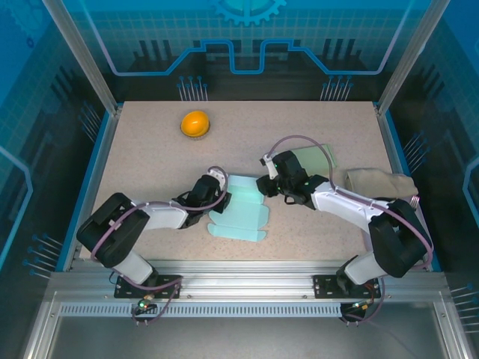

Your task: Fold the paper box

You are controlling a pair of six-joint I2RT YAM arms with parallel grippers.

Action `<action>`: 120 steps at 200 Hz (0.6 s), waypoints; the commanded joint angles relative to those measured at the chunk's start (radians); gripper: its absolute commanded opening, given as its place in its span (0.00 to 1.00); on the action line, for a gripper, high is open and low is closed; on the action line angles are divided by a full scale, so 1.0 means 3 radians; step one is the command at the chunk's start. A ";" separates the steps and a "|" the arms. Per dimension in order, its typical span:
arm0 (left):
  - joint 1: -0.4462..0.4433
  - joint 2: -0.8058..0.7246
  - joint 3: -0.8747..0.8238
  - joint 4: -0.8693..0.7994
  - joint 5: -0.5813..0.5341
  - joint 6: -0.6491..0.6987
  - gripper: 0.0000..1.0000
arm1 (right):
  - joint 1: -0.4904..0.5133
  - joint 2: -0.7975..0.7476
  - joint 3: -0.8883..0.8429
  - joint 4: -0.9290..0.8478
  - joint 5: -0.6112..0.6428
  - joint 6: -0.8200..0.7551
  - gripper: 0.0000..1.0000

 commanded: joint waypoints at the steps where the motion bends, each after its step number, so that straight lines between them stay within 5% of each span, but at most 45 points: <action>1: 0.0004 0.0086 0.0134 0.0169 -0.0108 0.0032 0.42 | -0.0055 0.0166 -0.0016 -0.0213 -0.0161 -0.0120 0.32; 19: 0.0007 0.0178 0.0173 0.0194 -0.0128 0.0037 0.35 | -0.0068 0.0233 -0.0017 -0.0196 -0.0193 -0.0115 0.31; 62: 0.0003 0.0420 0.0320 -0.0091 -0.0627 -0.0189 0.00 | -0.0068 0.0177 -0.0015 -0.0191 0.0009 0.0020 0.30; 90: -0.0046 0.0639 0.0520 -0.0568 -0.1084 -0.0631 0.00 | -0.0048 0.0234 0.0086 -0.0322 0.0351 0.0225 0.30; 120: -0.0225 0.0828 0.0625 -0.0678 -0.1325 -0.0616 0.00 | 0.0012 0.0353 0.0138 -0.0327 0.0390 0.0256 0.30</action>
